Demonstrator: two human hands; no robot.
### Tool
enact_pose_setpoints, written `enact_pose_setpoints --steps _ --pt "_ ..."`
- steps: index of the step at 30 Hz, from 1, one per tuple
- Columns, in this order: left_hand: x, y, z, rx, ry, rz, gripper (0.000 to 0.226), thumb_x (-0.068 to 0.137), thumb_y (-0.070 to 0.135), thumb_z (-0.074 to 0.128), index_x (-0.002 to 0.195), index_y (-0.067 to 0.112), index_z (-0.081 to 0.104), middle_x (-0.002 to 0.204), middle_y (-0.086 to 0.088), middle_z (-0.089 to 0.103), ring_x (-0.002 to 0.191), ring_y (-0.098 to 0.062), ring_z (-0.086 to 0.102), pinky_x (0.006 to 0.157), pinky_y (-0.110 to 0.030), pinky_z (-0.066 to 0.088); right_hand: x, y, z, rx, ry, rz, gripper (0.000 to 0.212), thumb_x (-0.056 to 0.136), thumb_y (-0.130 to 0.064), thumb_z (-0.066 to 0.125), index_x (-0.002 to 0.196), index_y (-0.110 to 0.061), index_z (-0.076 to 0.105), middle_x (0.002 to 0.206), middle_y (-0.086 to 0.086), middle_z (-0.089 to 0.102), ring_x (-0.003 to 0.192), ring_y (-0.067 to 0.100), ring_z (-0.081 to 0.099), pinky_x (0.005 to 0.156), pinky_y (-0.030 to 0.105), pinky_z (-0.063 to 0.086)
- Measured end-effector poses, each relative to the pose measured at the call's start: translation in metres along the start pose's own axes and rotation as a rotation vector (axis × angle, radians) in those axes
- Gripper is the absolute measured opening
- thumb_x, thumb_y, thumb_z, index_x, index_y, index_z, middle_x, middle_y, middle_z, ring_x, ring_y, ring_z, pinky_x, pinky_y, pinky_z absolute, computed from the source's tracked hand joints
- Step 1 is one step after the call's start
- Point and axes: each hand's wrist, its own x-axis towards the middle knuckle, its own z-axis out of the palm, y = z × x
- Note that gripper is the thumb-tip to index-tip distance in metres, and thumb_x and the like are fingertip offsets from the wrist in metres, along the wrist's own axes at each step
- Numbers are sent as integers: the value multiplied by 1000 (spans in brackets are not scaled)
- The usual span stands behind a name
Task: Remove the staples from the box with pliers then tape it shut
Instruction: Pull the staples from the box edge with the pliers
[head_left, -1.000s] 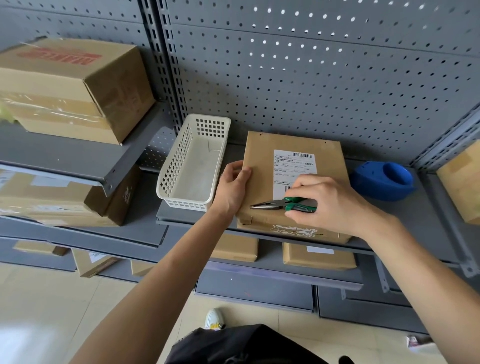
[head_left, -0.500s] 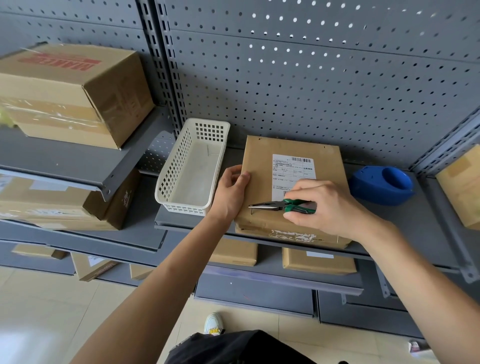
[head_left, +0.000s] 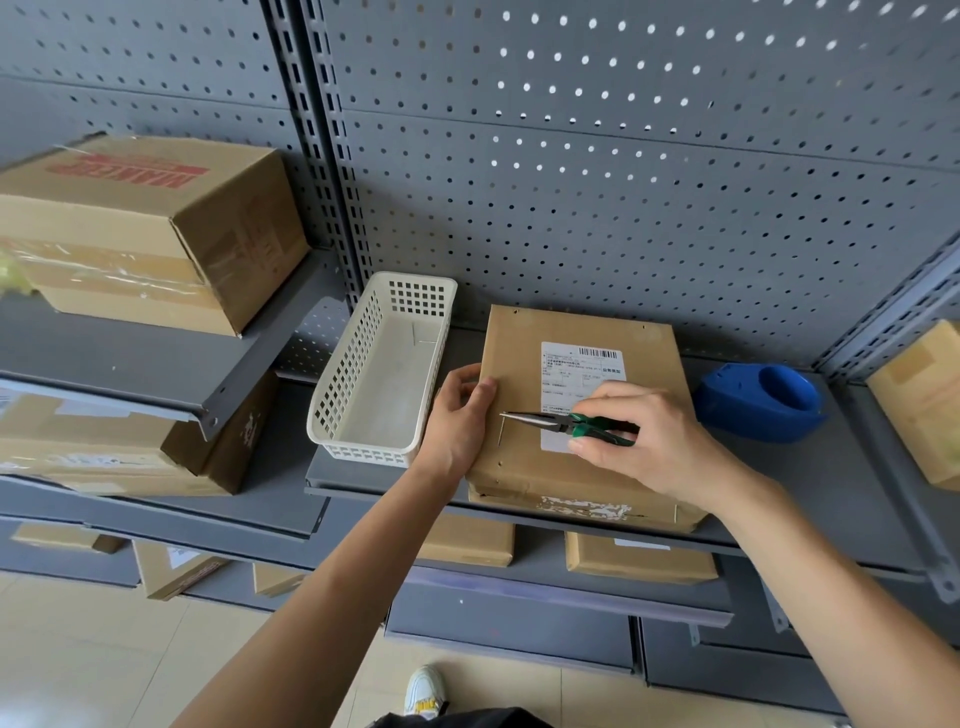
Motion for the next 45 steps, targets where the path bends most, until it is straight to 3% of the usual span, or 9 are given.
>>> enact_pose_setpoints --steps 4,6,8,12,17,23,26,32,45 --pt "-2 1 0 4 0 2 30 101 40 52 128 27 55 115 -1 65 102 -18 67 91 -44 57 2 3 1 27 21 -2 29 91 -25 80 115 -9 78 105 -12 70 104 4 63 86 16 50" --pt "-2 2 0 2 -3 -1 30 101 40 51 128 27 54 115 -1 65 102 -18 67 91 -42 58 3 4 -1 85 36 22 36 90 -38 78 114 -12 79 105 -16 70 104 5 65 86 16 49" --pt "-2 2 0 -2 1 2 30 101 39 52 128 27 55 115 -2 66 102 -19 67 90 -41 58 3 5 -4 148 39 65 39 87 -47 72 112 -17 79 103 -18 71 104 8 66 86 19 49" --pt "-2 2 0 -21 6 1 28 101 37 54 127 26 57 114 -2 66 100 -18 68 83 -34 58 4 6 -6 211 26 94 16 95 -27 76 108 -19 81 103 -7 72 100 15 68 87 38 52" --pt "-3 2 0 -29 -1 -11 28 100 41 55 125 29 58 114 -1 67 101 -18 68 89 -40 58 7 7 -8 280 25 126 13 96 -24 75 106 -21 82 102 -1 74 98 21 69 88 47 51" --pt "-4 6 0 -31 5 -18 28 100 39 55 126 29 57 116 1 66 101 -16 67 91 -39 57 10 7 -12 475 49 217 11 98 -25 72 101 -19 81 77 -11 72 76 5 63 66 25 47" --pt "-5 9 -1 -38 -6 -32 28 101 39 53 127 30 57 117 2 65 103 -16 66 93 -41 57 14 8 -14 569 78 261 29 88 -46 74 94 -18 82 70 2 60 72 15 55 56 26 38" --pt "-8 12 -3 -66 -49 -53 40 95 44 62 132 31 53 118 5 64 101 -15 67 85 -34 58 26 11 -19 706 87 350 34 102 -25 64 90 6 70 72 5 60 65 20 48 49 29 30" --pt "-11 11 -4 -84 -54 -6 49 91 36 71 133 26 50 115 6 64 98 -11 68 72 -21 57 80 8 -19 786 -5 465 38 101 -34 65 98 3 71 82 11 60 62 20 50 47 31 31"
